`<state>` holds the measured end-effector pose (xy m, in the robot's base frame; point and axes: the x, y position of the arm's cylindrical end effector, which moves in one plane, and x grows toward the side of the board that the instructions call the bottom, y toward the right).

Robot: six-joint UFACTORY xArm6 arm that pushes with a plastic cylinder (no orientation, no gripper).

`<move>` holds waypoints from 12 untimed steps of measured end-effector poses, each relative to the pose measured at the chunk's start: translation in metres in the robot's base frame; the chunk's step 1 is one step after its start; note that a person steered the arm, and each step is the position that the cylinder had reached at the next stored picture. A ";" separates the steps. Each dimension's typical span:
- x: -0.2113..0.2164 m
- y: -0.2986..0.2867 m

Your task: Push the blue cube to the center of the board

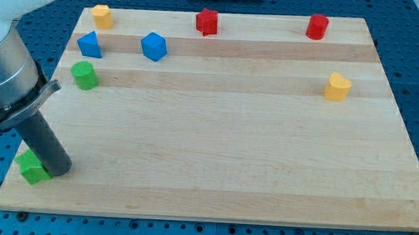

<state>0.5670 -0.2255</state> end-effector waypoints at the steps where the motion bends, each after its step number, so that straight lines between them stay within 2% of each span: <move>1: 0.000 0.000; 2: -0.014 0.025; 3: -0.046 0.067; 4: -0.046 0.067; 6: -0.131 0.067; 8: -0.157 0.102; 9: -0.161 0.153; 10: -0.192 0.206; 11: -0.237 0.228; 12: -0.262 0.217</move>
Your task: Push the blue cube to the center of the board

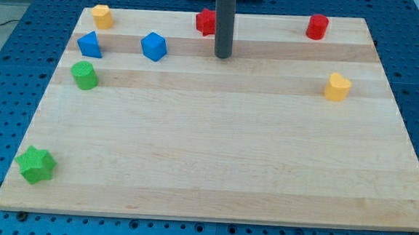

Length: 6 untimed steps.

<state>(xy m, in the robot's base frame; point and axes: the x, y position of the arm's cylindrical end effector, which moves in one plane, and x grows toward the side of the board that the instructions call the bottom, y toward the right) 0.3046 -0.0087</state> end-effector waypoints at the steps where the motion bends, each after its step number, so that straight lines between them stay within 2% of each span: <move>1: -0.004 -0.029; 3: -0.036 -0.090; 4: -0.047 -0.139; 5: -0.037 -0.178; 6: -0.004 -0.152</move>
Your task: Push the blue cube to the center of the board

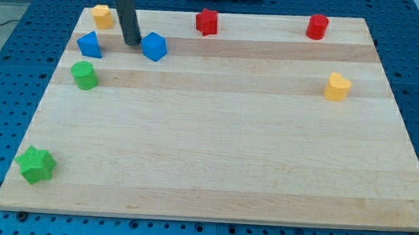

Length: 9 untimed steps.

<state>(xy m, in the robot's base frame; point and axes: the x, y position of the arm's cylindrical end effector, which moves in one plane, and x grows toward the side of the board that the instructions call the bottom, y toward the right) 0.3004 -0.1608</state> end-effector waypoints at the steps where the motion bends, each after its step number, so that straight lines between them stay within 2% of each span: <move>1: 0.022 0.058; 2: 0.024 0.104; 4: 0.010 0.124; 6: -0.014 0.175; 7: 0.019 0.173; 9: 0.132 0.152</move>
